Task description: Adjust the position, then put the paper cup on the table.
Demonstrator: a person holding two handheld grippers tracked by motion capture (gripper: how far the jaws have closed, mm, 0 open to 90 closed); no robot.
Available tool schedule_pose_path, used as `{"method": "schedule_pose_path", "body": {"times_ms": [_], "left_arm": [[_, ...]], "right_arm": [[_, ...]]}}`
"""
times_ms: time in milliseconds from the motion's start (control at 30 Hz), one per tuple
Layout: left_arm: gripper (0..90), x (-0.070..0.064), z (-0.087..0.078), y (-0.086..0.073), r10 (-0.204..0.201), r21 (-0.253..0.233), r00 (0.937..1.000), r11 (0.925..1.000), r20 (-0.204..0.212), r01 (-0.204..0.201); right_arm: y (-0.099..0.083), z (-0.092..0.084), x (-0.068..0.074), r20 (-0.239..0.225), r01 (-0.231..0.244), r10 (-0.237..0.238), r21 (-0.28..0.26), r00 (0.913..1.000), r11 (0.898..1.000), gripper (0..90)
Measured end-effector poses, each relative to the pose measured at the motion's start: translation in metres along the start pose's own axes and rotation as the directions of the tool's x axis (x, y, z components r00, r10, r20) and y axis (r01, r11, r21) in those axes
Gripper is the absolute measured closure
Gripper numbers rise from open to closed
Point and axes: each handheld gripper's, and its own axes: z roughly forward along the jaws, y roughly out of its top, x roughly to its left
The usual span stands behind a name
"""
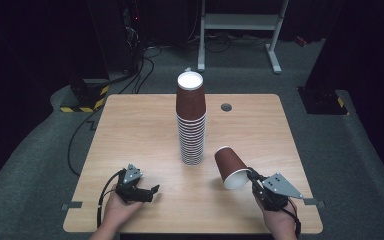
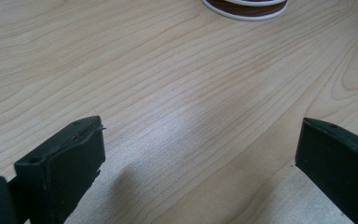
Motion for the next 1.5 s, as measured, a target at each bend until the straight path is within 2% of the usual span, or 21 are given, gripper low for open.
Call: {"method": "schedule_pose_path", "body": {"times_ms": [200,300,400,567,767,867,1033,1133,1233,1400,1467,1500], "left_arm": [[2.3,0.0,-0.001,-0.001,0.005,-0.013,1.0,0.9999,0.007,-0.005],[2.3,0.0,-0.001,-0.001,-0.008,-0.015,0.9999,0.9999,0.011,0.008],[2.3,0.002,-0.003,-0.001,-0.005,-0.019,1.0,0.9998,0.006,0.006],[2.3,0.002,-0.002,-0.001,-0.015,-0.016,0.9998,0.9998,0.014,0.015],[2.9,0.002,-0.001,-0.001,-0.013,-0.012,0.9998,0.9998,0.012,0.013],[3.4,0.002,-0.001,-0.001,-0.004,-0.009,1.0,1.0,0.008,0.004],[3.9,0.001,0.0,-0.001,-0.006,-0.007,1.0,1.0,0.0,0.006],[4.0,0.001,-0.001,-0.001,-0.01,-0.009,0.9999,0.9999,0.002,0.01],[4.0,0.002,-0.002,-0.002,-0.005,-0.011,1.0,0.9999,0.0,0.005],[4.0,0.002,-0.002,-0.002,-0.015,-0.014,0.9999,0.9998,0.003,0.015],[4.0,0.002,-0.002,-0.002,-0.004,-0.009,1.0,1.0,0.001,0.004],[4.1,0.002,-0.001,-0.002,-0.01,-0.011,0.9999,0.9999,0.004,0.01]], "right_arm": [[0.014,0.003,0.001,-0.024,0.019,-0.017,0.088,0.9996,0.996,86.1],[0.02,0.004,0.001,-0.024,0.031,-0.029,0.127,0.9993,0.991,86.1],[0.024,0.004,0.001,-0.017,0.057,-0.055,0.172,0.9983,0.984,86.1],[0.029,0.002,-0.002,-0.014,0.055,-0.054,0.233,0.9985,0.971,86.1],[0.033,0.0,-0.002,-0.016,0.059,-0.057,0.255,0.9983,0.965,86.1],[0.036,0.002,-0.001,-0.029,0.075,-0.07,0.277,0.9971,0.958,86.1],[0.044,0.004,-0.005,-0.047,0.065,-0.053,0.309,0.9975,0.949,86.1],[0.048,0.005,-0.009,-0.056,0.057,-0.04,0.34,0.9976,0.939,86.1],[0.052,0.007,-0.012,-0.07,0.062,-0.038,0.381,0.9968,0.922,86.1],[0.06,0.008,-0.011,-0.095,0.098,-0.062,0.448,0.9935,0.889,86.1],[0.063,0.009,-0.011,-0.109,0.102,-0.057,0.468,0.9924,0.878,86.1],[0.065,0.01,-0.012,-0.118,0.11,-0.06,0.485,0.9912,0.868,86.0]]}}
